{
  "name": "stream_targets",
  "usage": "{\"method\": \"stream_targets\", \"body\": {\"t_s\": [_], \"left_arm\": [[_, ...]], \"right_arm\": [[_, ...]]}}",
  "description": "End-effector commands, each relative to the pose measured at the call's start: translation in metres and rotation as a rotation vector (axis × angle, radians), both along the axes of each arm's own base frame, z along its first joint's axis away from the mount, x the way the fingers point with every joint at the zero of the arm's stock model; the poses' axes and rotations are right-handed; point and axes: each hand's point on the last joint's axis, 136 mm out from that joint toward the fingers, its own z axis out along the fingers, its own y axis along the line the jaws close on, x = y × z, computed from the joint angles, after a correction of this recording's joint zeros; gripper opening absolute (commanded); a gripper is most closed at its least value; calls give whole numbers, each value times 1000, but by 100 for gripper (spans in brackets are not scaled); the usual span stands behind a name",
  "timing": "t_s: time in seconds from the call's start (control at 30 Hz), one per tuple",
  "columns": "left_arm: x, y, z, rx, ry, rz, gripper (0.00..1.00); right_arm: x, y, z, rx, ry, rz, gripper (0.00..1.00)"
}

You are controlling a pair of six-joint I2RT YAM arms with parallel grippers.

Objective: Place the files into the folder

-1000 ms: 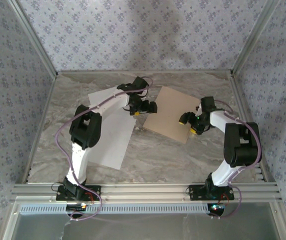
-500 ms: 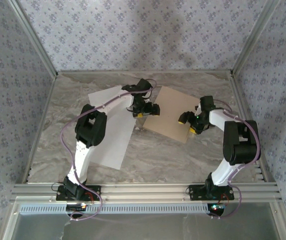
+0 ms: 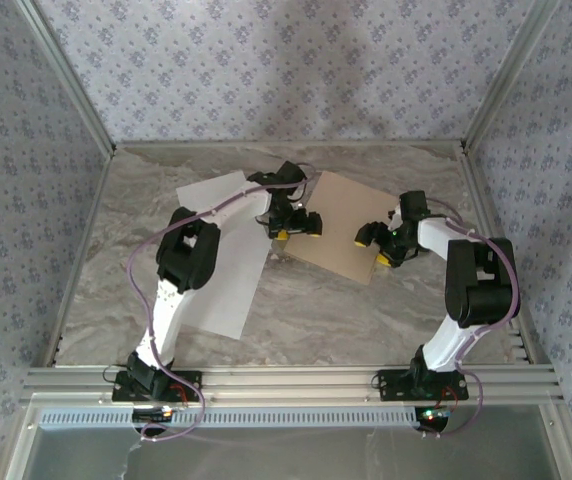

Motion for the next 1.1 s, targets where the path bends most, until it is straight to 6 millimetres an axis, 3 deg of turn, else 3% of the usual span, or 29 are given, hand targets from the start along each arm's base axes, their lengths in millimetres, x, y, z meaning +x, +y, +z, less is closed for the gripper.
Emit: {"method": "stream_targets", "body": {"t_s": [0.0, 0.5, 0.83, 1.07], "left_arm": [[-4, -13, 3, -39, 16, -19, 90], [-11, -19, 0, -64, 39, -17, 89], [-13, -16, 6, -79, 43, -16, 89], [-13, -18, 19, -156, 40, -27, 88]], "right_arm": [[-6, 9, -7, 29, 31, 32, 79], [1, 31, 10, 197, -21, 42, 80], [5, 36, 61, 360, -104, 23, 82], [5, 38, 69, 436, -115, 14, 82]]}}
